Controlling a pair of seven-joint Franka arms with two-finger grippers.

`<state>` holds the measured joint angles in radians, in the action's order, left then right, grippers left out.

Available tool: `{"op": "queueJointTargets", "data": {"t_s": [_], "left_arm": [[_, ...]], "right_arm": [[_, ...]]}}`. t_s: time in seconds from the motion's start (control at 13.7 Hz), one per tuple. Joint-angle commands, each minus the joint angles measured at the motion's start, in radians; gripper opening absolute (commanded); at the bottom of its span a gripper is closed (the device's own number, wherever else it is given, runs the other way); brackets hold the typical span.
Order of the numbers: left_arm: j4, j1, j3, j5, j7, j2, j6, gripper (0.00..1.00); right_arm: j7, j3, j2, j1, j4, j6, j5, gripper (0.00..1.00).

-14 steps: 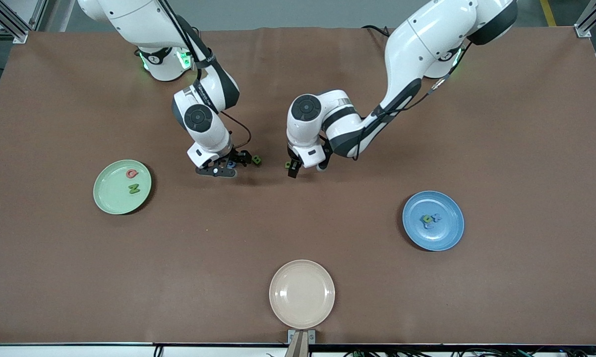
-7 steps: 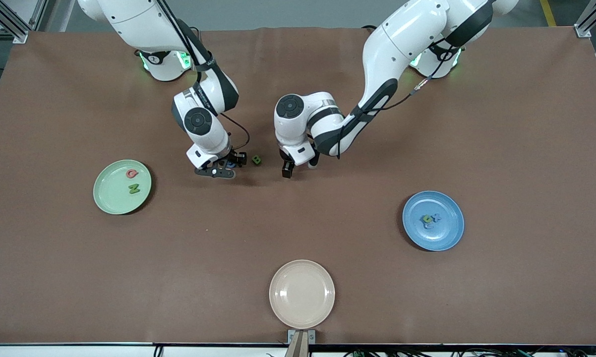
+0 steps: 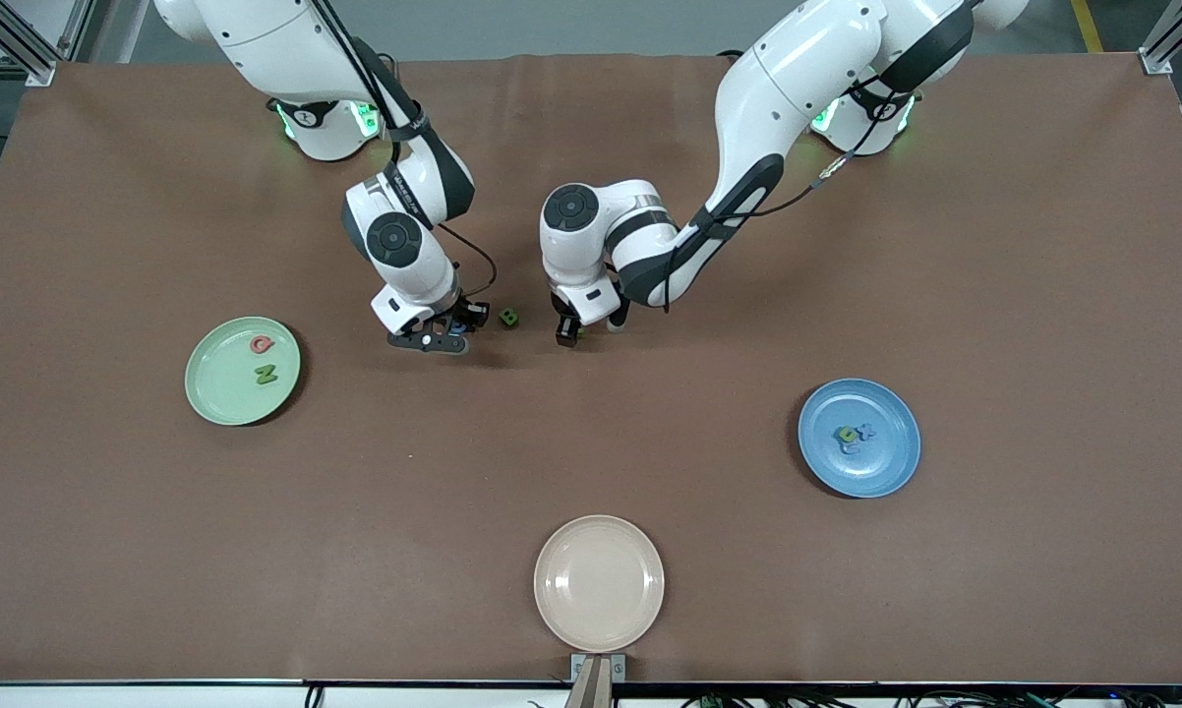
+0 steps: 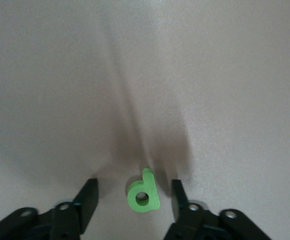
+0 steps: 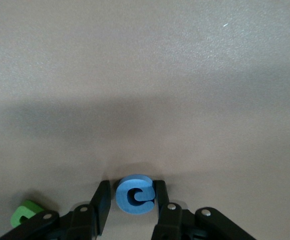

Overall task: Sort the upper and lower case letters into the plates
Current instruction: 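Place the d on the blue plate while the right gripper places the c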

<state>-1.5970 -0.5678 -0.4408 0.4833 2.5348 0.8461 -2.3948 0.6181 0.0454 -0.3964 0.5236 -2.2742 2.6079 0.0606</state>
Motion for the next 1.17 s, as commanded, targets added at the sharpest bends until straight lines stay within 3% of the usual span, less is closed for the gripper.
{"op": "queueJointTargets", "data": {"t_s": [0.0, 0.29, 0.51, 0.66, 1.1], "left_arm": [[0.019, -0.012, 0.010, 0.001, 0.002, 0.010, 0.002, 0.48], [0.028, -0.009, 0.019, 0.008, -0.031, 0.016, 0.003, 0.01], [0.069, 0.017, 0.022, 0.012, -0.129, -0.004, 0.042, 0.00], [0.127, 0.052, 0.022, 0.014, -0.229, -0.010, 0.112, 0.00], [0.127, 0.198, 0.017, 0.014, -0.614, -0.100, 0.218, 0.00]], "right_arm": [[0.005, -0.006, -0.009, 0.009, -0.021, 0.012, 0.015, 0.30], [-0.003, -0.012, 0.017, -0.002, -0.007, -0.072, 0.015, 0.20], [-0.024, -0.015, 0.138, -0.084, 0.053, -0.311, -0.008, 0.18], [-0.192, -0.015, 0.218, -0.215, 0.070, -0.426, -0.044, 0.18], [-0.660, -0.015, 0.265, -0.561, 0.044, -0.413, -0.073, 0.18]]}}
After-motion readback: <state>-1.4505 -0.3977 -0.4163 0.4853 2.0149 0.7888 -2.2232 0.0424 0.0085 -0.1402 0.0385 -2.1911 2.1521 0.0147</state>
